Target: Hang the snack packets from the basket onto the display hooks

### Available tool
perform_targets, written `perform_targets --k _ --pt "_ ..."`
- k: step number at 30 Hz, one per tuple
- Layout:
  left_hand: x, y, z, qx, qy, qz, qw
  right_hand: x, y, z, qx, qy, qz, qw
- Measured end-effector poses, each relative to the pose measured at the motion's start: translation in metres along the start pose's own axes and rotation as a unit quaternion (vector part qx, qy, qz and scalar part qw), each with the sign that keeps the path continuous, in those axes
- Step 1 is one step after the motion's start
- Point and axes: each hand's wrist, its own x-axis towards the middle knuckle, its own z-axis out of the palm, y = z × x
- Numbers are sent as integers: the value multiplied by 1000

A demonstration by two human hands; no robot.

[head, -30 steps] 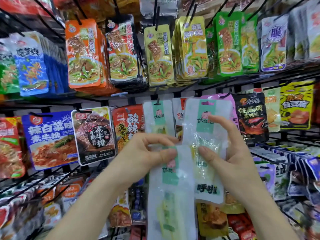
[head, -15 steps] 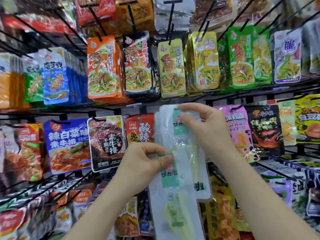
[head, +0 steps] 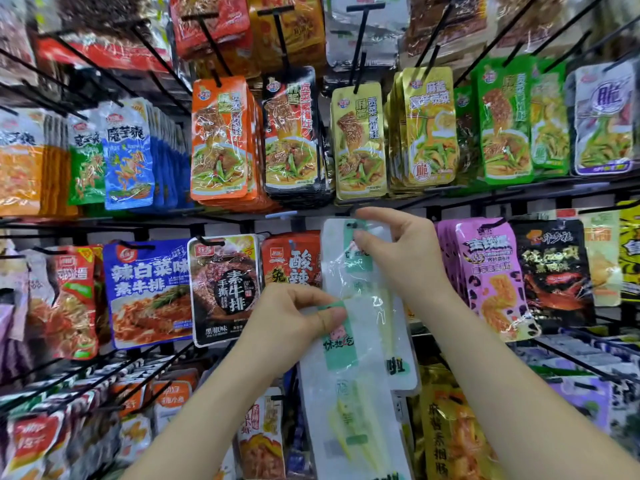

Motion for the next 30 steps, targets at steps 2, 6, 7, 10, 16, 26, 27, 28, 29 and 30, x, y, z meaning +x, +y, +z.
perform_targets --k 2,6,7,10,16,26,27,28,29,30 --pt "1 2 0 -15 -1 -6 1000 2 -1 2 -20 3 -3 1000" --pt "1 -1 -1 5 -11 -8 1000 -1 7 5 -73 -18 11 997" --pt "1 -2 -1 9 -12 -7 1000 -2 9 5 -86 -19 8 996" --pt "2 -6 -2 20 -10 -12 1000 -1 9 4 -132 -17 -7 991" --pt "7 -11 -2 59 -8 17 998 -1 13 8 -201 -11 -21 979" --pt "-4 12 -35 156 25 113 981 -19 15 -4 -351 42 -98 930" --pt "-4 17 -37 140 33 132 981 -21 13 -8 -336 56 -104 935" --pt "-2 21 -37 113 42 147 982 -23 9 -11 -308 64 -106 943" --pt "1 24 -37 82 53 157 983 -25 3 -14 -257 59 -95 960" --pt "6 27 -35 58 63 162 983 -28 -6 -18 -180 33 -65 981"
